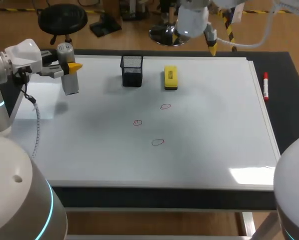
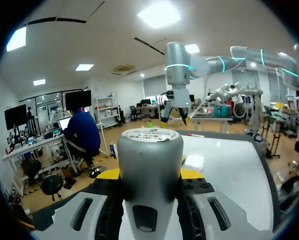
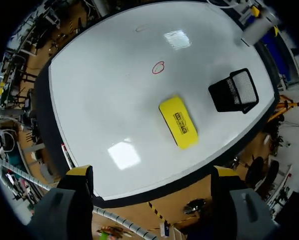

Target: Pick up the inspection probe, press it on each red-marked spot on the whiteboard one by one, put down the probe, pick up the eraser, and wipe off all the red marks.

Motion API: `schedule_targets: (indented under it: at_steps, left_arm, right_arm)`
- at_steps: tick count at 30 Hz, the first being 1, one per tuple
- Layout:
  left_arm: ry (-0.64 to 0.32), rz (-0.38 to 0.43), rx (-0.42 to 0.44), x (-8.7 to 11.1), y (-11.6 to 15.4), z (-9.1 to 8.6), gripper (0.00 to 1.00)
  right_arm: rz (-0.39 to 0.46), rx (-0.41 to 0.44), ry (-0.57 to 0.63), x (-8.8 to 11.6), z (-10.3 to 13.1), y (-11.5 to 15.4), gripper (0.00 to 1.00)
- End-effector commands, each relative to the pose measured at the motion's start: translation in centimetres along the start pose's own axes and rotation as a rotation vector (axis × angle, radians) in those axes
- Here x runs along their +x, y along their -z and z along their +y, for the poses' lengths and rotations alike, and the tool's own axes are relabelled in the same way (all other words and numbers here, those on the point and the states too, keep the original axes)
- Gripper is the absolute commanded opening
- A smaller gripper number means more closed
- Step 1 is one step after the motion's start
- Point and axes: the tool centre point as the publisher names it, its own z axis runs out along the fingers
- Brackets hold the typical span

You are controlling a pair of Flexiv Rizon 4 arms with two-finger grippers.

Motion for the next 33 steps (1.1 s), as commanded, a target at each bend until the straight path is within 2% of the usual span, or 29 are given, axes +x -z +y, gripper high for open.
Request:
schedule_targets:
  at_steps: [1,12,16,23,28,33]
  left_arm:
    - [-0.002,-0.002,0.003,0.0,0.0,0.0,0.0]
    - [-0.002,-0.002,0.003,0.0,0.0,0.0,0.0]
    - [-0.002,-0.002,0.003,0.0,0.0,0.0,0.0]
    - [-0.002,-0.002,0.003,0.0,0.0,0.0,0.0]
    - [-0.002,-0.002,0.003,0.0,0.0,0.0,0.0]
    - [-0.002,-0.002,0.003,0.0,0.0,0.0,0.0]
  right_arm:
    - [0.035,0.027,0.076,-0.7,1.5,-1.1,1.0]
    - [-0.056,0.01,0.228,-2.0,3.8,-4.0,1.0]
    - [-0.037,0.021,0.289,-2.5,4.4,-4.7,1.0]
    - [-0.027,-0.017,0.352,-3.4,5.2,-6.2,1.0]
    - [-0.056,-0.029,0.406,-3.9,5.9,-7.1,1.0]
    - [-0.041,-0.048,0.414,-4.2,6.2,-8.3,1.0]
